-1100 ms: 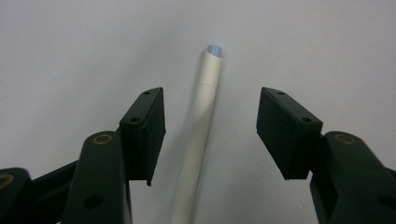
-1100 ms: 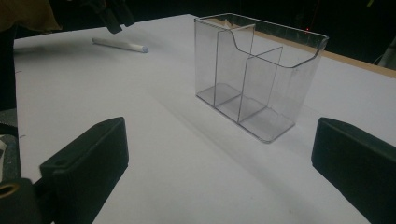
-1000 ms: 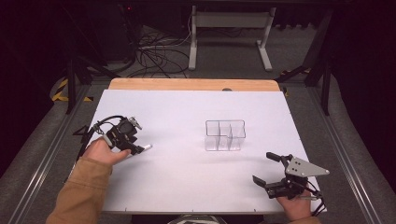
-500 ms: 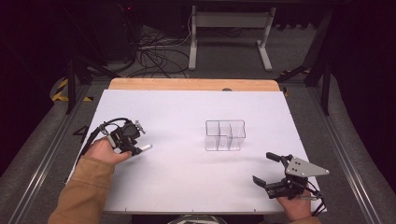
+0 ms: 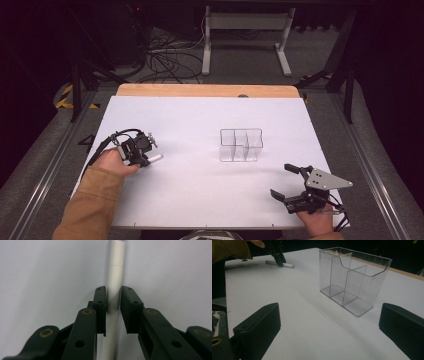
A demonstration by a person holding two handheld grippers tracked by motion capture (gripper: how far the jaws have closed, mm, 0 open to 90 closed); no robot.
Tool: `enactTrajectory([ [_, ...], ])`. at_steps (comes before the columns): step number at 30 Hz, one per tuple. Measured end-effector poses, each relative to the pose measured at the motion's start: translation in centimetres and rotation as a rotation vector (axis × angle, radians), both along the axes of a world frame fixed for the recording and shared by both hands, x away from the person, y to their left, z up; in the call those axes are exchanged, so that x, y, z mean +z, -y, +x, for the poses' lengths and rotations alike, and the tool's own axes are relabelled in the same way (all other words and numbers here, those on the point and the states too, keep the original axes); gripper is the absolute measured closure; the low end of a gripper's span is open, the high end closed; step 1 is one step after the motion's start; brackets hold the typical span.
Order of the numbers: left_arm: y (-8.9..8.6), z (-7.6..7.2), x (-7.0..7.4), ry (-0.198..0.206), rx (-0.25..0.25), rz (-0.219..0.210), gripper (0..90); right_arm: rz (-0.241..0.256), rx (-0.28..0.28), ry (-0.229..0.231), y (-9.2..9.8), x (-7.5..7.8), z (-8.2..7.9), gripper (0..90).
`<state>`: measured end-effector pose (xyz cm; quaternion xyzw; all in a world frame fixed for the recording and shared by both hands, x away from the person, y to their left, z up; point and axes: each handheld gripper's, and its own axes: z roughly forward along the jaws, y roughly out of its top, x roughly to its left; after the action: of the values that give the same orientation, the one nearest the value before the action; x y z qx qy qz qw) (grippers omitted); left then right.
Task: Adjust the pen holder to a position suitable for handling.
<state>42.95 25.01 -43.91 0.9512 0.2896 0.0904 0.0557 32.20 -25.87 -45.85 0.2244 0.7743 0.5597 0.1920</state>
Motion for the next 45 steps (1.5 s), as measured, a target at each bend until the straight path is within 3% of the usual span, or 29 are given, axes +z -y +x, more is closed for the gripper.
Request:
enactTrajectory([
  [17, 0.2, -0.1, -0.1, 0.003, -0.007, 0.008, 78.5, -0.004, 0.000, 0.003, 0.0, 0.0, 0.0, 4.2],
  [26, 0.0, -0.8, 1.6, 0.060, -0.007, -0.033, 78.5, -0.004, -0.005, 0.002, 0.0, 0.0, 0.0, 4.3],
  [32, 0.1, -1.2, 2.3, 0.072, -0.012, -0.038, 78.5, -0.002, -0.006, 0.001, 0.0, 0.0, 0.0, 4.3],
  [38, -0.2, -1.4, 3.0, 0.096, -0.007, -0.081, 78.6, -0.003, -0.007, 0.001, 0.0, -0.1, 0.0, 4.3],
  [41, -0.4, -1.5, 3.6, 0.139, -0.003, -0.118, 78.5, -0.003, -0.007, 0.001, 0.0, -0.1, 0.1, 4.3],
  [45, -0.5, -1.6, 4.1, 0.177, 0.008, -0.138, 78.5, -0.004, -0.007, 0.002, 0.0, -0.1, 0.0, 4.3],
])
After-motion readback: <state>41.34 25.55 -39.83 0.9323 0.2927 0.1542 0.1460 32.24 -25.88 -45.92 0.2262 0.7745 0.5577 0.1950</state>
